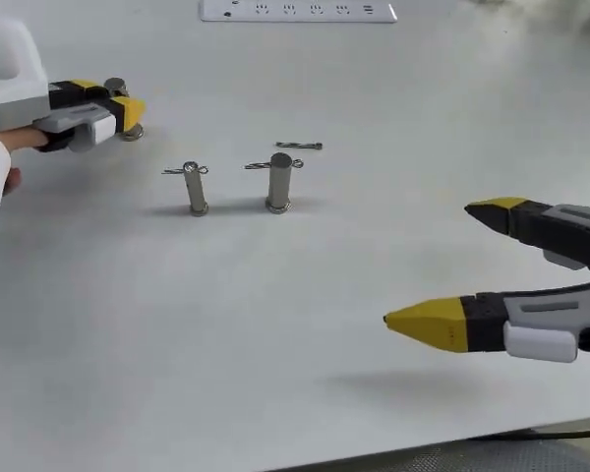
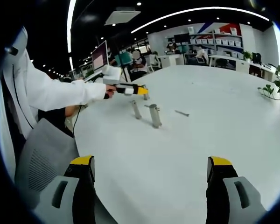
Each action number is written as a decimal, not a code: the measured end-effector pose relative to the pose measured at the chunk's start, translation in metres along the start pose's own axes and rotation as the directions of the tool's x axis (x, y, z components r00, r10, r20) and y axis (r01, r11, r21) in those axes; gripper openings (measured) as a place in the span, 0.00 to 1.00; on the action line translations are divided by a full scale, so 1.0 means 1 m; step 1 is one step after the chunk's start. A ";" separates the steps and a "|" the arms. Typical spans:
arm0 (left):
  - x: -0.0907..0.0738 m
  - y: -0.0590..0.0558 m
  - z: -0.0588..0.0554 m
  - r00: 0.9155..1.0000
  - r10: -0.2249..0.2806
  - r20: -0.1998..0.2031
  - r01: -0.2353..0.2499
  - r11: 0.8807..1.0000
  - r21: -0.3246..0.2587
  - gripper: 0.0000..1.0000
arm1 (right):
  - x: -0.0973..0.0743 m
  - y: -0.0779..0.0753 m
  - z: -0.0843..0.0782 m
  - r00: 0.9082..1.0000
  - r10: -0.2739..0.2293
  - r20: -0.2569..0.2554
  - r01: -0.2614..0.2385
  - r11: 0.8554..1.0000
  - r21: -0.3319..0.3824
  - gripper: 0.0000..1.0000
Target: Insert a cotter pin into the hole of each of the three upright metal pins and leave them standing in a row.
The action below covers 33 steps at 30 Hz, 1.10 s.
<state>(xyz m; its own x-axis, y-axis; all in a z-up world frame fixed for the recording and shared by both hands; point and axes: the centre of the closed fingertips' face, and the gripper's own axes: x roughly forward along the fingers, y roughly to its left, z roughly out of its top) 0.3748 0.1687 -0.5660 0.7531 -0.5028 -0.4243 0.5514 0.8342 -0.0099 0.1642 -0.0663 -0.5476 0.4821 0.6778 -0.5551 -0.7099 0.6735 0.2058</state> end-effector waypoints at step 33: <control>-0.101 -0.047 0.067 0.982 -0.122 0.144 0.118 0.992 0.034 0.10 | -0.011 0.009 0.006 0.998 -0.023 0.062 0.022 1.000 0.007 0.98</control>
<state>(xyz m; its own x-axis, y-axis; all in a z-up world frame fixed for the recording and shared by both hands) 0.2967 0.1653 -0.4623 0.7240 -0.6280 -0.2853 0.6483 0.7608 -0.0296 0.1554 -0.0662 -0.5345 0.5292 0.6793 -0.5085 -0.6952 0.6907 0.1991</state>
